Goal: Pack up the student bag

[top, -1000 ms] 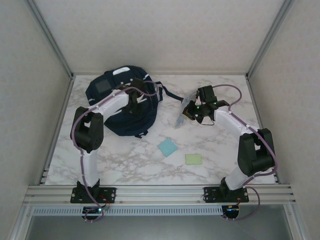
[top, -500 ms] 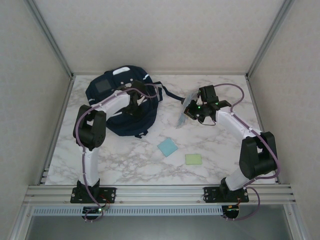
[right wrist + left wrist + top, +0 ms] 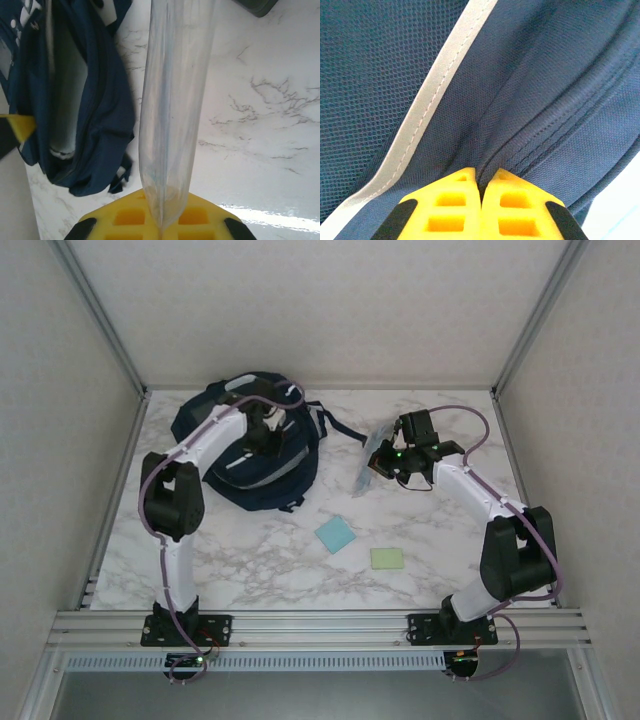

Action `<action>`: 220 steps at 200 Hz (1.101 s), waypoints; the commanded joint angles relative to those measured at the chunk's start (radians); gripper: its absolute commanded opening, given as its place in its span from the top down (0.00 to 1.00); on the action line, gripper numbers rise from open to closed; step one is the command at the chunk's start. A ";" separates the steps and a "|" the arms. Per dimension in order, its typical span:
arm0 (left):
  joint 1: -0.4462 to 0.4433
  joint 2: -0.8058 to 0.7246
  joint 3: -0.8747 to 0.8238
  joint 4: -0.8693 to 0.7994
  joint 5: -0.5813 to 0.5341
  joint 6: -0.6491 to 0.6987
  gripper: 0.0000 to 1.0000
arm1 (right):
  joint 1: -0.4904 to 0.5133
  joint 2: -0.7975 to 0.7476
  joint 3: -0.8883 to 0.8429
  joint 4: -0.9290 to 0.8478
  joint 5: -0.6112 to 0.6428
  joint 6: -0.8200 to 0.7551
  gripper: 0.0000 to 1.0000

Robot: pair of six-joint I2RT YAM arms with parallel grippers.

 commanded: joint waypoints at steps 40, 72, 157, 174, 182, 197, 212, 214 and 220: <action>0.047 -0.125 0.149 0.025 0.378 -0.267 1.00 | 0.030 -0.022 -0.016 0.195 -0.189 0.037 1.00; 0.055 -0.142 0.145 0.075 0.451 -0.335 1.00 | 0.098 0.014 -0.054 0.416 -0.188 0.141 1.00; 0.057 -0.218 0.086 0.147 0.496 -0.406 1.00 | 0.291 0.491 0.194 0.882 -0.154 0.254 1.00; 0.056 -0.243 0.056 0.182 0.501 -0.426 1.00 | 0.301 0.584 0.270 0.909 -0.146 0.271 1.00; 0.059 -0.251 0.047 0.193 0.500 -0.434 1.00 | 0.309 0.628 0.315 0.909 -0.142 0.284 1.00; 0.058 -0.253 0.044 0.200 0.507 -0.442 1.00 | 0.325 0.703 0.399 0.906 -0.132 0.315 1.00; 0.060 -0.258 0.040 0.205 0.512 -0.448 1.00 | 0.340 0.764 0.477 0.891 -0.101 0.345 1.00; 0.059 -0.258 0.039 0.206 0.512 -0.449 1.00 | 0.342 0.772 0.490 0.886 -0.100 0.349 1.00; 0.059 -0.261 0.036 0.206 0.510 -0.448 1.00 | 0.347 0.794 0.521 0.876 -0.092 0.361 1.00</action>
